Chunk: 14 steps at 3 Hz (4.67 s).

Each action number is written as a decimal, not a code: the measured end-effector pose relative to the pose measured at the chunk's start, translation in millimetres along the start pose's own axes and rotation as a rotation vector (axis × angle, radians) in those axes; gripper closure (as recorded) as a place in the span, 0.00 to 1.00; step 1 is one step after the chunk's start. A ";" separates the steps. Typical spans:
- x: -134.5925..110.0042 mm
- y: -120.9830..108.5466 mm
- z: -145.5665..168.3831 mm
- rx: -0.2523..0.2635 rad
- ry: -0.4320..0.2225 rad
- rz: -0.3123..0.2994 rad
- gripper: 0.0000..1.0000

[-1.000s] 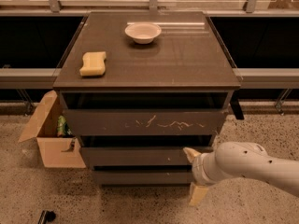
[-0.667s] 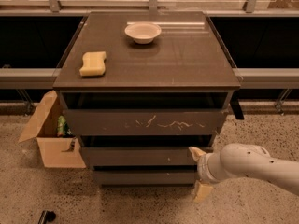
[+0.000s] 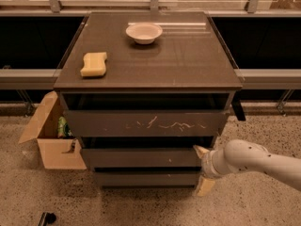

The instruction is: Open middle drawer

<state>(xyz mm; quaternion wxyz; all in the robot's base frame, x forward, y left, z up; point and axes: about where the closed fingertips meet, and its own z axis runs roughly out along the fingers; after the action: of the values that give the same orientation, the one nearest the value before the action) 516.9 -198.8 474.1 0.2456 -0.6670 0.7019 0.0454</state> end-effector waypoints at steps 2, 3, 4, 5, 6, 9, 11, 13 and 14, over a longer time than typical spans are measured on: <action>16.3 -42.1 31.1 0.006 -0.062 0.004 0.00; 22.1 -55.7 44.9 -0.007 -0.089 0.014 0.00; 23.8 -53.7 58.4 -0.033 -0.120 0.024 0.14; 23.3 -39.4 71.1 -0.067 -0.149 0.039 0.38; 17.4 -33.3 68.3 -0.071 -0.164 0.029 0.69; 10.5 -38.5 53.7 -0.071 -0.164 0.029 0.77; 10.5 -38.4 53.7 -0.071 -0.164 0.029 0.30; 10.5 -38.4 53.7 -0.072 -0.164 0.029 0.00; 8.2 -34.1 58.1 -0.103 -0.172 0.024 0.00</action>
Offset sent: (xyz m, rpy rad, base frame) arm 0.0838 -0.0146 -0.0311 0.0954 -0.0228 0.0101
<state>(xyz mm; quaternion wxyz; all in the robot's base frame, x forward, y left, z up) 566.2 -187.1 429.0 0.2699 -0.6638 0.6830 0.1415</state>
